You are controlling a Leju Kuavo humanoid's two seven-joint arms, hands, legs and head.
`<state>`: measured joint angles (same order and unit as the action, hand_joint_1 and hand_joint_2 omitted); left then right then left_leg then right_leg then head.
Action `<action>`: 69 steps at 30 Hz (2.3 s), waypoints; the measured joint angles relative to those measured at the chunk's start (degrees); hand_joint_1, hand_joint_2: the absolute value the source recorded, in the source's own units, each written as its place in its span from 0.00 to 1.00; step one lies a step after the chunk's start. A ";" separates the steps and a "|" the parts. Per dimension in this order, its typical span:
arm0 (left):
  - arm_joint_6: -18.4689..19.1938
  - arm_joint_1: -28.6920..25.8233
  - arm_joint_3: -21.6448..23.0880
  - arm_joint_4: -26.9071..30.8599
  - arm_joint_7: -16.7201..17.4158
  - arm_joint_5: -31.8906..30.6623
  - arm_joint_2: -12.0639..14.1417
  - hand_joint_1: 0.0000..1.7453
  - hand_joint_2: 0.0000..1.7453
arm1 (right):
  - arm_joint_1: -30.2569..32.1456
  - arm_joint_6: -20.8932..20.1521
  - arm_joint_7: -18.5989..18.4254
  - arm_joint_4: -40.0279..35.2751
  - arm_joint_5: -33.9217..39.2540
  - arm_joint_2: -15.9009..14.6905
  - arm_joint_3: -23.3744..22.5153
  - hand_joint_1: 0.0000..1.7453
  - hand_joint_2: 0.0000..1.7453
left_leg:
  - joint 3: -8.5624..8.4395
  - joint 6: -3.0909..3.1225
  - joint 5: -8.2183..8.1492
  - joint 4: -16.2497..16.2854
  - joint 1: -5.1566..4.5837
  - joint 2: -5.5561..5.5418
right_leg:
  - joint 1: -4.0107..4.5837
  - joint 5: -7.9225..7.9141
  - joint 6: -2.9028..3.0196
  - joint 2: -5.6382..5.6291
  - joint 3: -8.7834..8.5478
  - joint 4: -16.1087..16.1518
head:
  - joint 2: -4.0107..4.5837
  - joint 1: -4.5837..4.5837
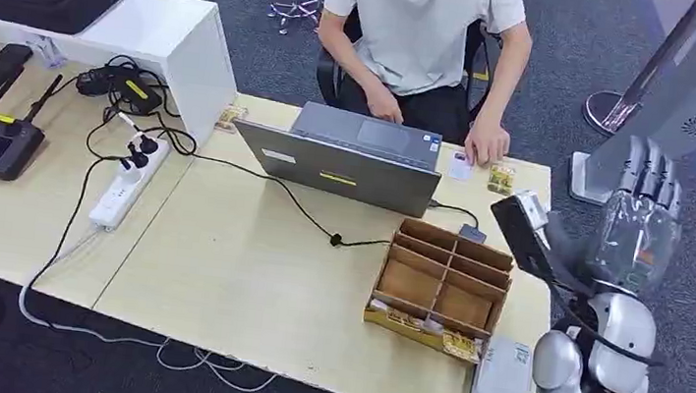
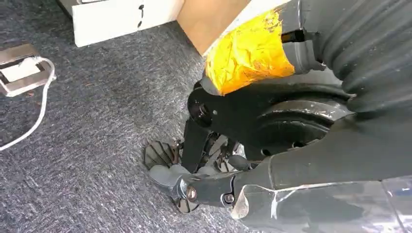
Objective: Pass the card to the sensor for recognition and then transmit it.
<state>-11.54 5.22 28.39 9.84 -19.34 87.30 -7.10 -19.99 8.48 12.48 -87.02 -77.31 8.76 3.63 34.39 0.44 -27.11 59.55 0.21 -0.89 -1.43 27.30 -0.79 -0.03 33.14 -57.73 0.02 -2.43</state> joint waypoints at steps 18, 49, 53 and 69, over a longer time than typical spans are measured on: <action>1.99 -0.55 -6.10 0.00 -1.75 2.62 -0.26 0.00 1.00 | 27.27 -0.50 5.59 -21.41 6.67 -16.11 14.25 0.00 1.00 | 0.04 -0.03 -0.24 -0.01 0.00 -0.03 | 0.00 0.19 0.01 0.02 0.00 0.03 | 0.00 -0.02; 2.97 -0.61 -7.21 0.00 -1.90 1.18 -0.81 0.00 1.00 | 26.57 -0.39 5.26 -7.66 14.38 -15.43 20.52 0.00 1.00 | 0.04 -0.03 -0.23 -0.01 0.01 0.00 | 0.01 0.19 0.01 0.02 -0.01 0.02 | 0.00 -0.02; 2.99 -0.61 -7.21 0.00 -1.90 1.00 -0.81 0.00 1.00 | 26.22 -0.26 5.29 -6.62 14.90 -14.86 20.02 0.00 1.00 | 0.04 -0.03 -0.23 -0.01 0.01 0.00 | 0.01 0.20 0.01 0.02 -0.01 0.02 | 0.00 -0.04; 3.10 -0.63 -7.21 0.00 -1.77 0.15 -1.25 0.00 1.00 | 23.36 0.46 6.62 3.11 16.15 -11.36 11.25 0.00 1.00 | 0.04 -0.03 -0.23 0.00 0.00 -0.01 | 0.01 0.19 0.01 0.02 -0.02 0.02 | 0.00 -0.02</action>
<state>-8.44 4.59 21.18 9.84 -21.11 87.45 -8.35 3.37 8.94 19.10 -83.91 -61.16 -2.60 14.88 34.43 0.42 -27.33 59.55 0.22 -0.90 -1.42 27.49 -0.78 -0.01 33.12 -57.71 0.02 -2.45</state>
